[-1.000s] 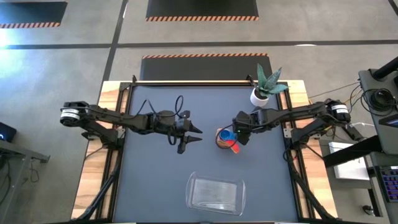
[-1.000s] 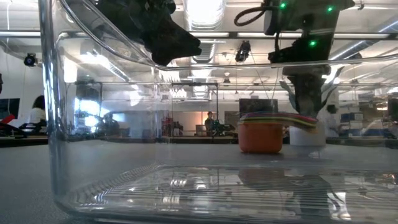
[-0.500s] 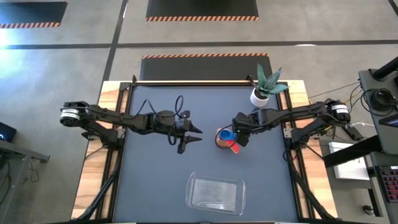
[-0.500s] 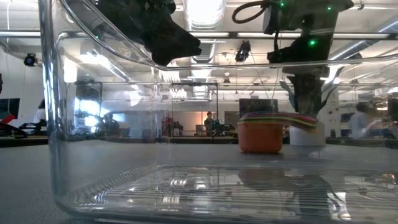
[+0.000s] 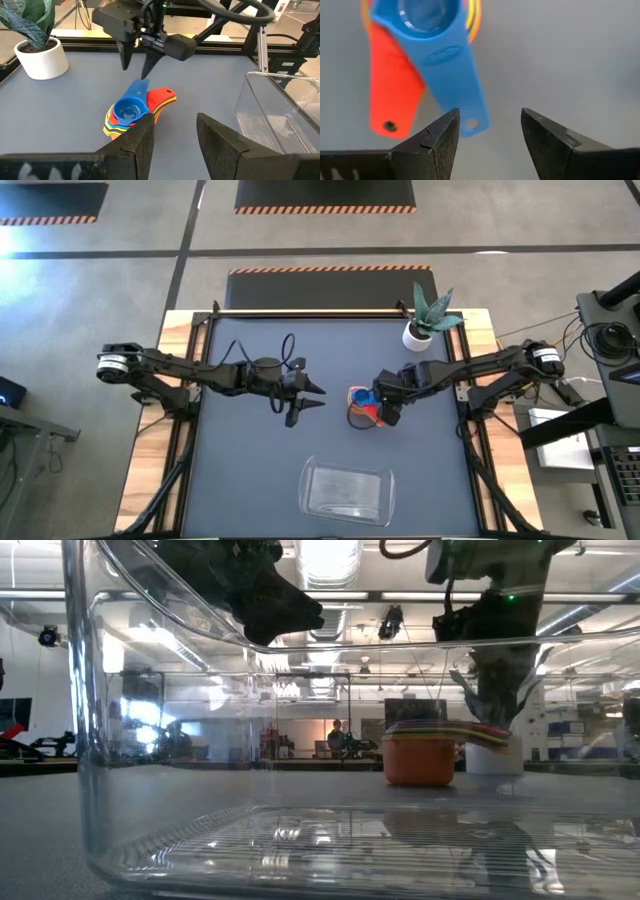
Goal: Nest measuring cups in basket
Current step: Stack the blue measuring cup on top of the orange measuring cup
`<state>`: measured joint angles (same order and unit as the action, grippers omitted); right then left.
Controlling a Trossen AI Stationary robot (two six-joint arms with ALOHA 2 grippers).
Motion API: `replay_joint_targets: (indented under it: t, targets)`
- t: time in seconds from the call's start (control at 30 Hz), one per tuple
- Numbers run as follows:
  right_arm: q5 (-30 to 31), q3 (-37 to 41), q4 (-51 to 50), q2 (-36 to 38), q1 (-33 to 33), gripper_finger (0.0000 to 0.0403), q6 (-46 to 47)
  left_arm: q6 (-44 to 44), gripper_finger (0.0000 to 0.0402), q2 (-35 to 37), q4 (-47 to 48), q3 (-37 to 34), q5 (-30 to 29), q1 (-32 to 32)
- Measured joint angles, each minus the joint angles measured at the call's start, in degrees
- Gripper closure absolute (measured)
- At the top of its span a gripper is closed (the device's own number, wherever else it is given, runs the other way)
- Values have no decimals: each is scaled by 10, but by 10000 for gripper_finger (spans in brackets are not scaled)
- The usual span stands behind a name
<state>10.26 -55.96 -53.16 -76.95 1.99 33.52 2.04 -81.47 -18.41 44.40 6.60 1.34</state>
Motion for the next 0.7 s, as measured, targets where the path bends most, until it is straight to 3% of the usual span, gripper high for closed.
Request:
replay_joint_targets:
  t: [0.23,0.47,0.7]
  targets:
    - [-20,0,10,0,24,202,2,0,272,0,0,0,0,0]
    - [107,0,9,3,6,202,25,0,272,0,0,0,0,0]
    - [103,0,9,-13,-18,202,8,2,272,0,0,0,0,0]
